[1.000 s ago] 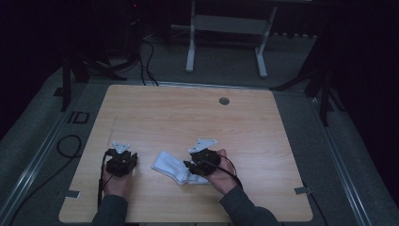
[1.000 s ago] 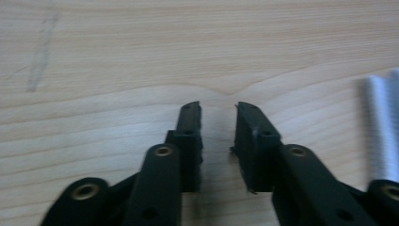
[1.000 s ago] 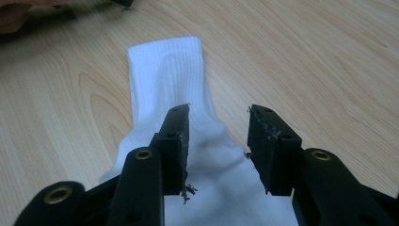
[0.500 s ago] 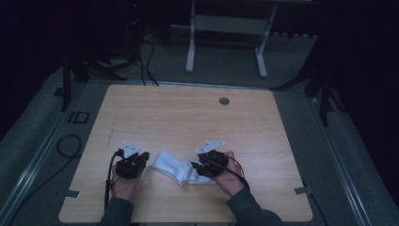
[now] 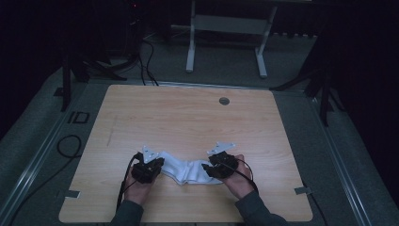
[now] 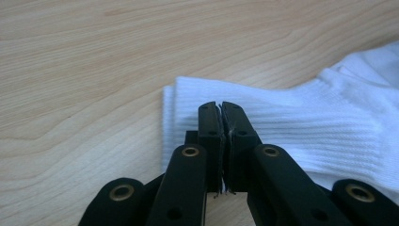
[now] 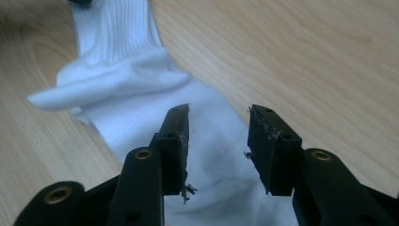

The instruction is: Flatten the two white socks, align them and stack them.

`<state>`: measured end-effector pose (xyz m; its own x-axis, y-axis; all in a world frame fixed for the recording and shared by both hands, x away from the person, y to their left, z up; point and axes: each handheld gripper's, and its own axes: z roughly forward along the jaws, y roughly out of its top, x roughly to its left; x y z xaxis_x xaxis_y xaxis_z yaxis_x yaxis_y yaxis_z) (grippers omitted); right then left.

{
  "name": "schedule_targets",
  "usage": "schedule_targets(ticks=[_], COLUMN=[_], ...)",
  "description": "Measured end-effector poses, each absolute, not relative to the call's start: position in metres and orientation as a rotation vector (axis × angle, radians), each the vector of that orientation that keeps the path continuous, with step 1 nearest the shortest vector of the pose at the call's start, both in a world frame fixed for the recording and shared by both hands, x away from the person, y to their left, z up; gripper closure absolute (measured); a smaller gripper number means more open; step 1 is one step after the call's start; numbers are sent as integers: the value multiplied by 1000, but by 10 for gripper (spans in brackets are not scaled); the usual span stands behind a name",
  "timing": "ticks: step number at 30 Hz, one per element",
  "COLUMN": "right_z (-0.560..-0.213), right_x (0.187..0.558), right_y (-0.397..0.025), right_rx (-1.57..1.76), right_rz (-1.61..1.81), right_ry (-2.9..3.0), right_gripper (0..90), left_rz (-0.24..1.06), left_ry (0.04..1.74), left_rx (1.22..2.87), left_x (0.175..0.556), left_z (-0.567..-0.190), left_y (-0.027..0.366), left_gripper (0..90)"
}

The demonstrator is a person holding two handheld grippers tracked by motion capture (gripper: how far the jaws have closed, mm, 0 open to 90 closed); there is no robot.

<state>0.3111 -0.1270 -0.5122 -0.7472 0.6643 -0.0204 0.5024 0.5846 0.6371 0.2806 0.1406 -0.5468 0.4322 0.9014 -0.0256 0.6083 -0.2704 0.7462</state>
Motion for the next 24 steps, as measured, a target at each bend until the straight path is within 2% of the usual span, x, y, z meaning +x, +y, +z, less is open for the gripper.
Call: schedule_targets(ticks=[14, 24], right_z=[-529, -531], right_x=[309, 311], right_y=[-136, -138], right_rx=[1048, 1077], right_rz=[859, 841], right_ry=[2576, 2580], right_gripper=[523, 519], left_rz=[552, 561], left_ry=[1271, 1272], left_rx=[2054, 2059], left_x=[281, 280], left_z=[-556, -556], left_y=[134, 133], left_gripper=[880, 890])
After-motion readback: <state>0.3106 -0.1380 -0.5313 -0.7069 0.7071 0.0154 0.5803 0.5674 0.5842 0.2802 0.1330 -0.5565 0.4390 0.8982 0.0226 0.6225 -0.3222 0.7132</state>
